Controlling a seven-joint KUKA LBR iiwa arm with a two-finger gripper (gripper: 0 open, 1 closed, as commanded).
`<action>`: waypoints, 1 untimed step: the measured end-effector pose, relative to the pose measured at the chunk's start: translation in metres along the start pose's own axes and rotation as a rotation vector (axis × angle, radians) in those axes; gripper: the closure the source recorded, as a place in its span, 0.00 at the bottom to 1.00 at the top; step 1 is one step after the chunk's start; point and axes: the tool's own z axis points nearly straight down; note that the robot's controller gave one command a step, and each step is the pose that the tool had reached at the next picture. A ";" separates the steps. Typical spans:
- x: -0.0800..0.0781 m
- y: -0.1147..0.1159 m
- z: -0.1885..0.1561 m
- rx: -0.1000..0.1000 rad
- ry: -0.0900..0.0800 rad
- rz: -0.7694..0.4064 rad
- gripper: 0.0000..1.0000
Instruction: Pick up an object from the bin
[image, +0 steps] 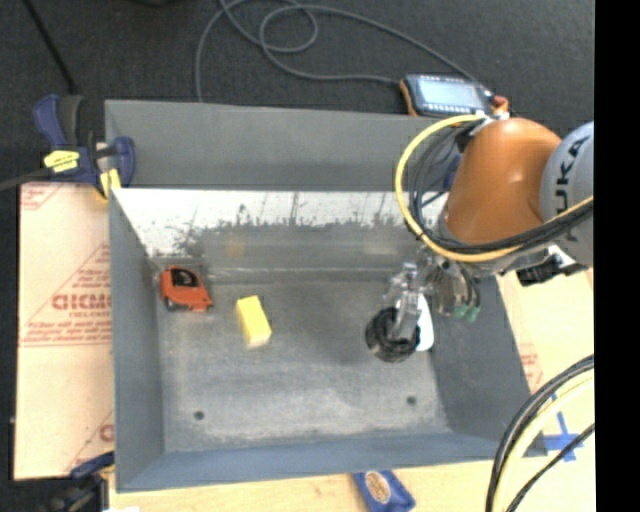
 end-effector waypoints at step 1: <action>-0.008 -0.021 0.014 0.001 -0.025 -0.022 1.00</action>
Offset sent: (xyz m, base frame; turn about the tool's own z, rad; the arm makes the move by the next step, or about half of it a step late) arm -0.0338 -0.0337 0.0976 -0.0482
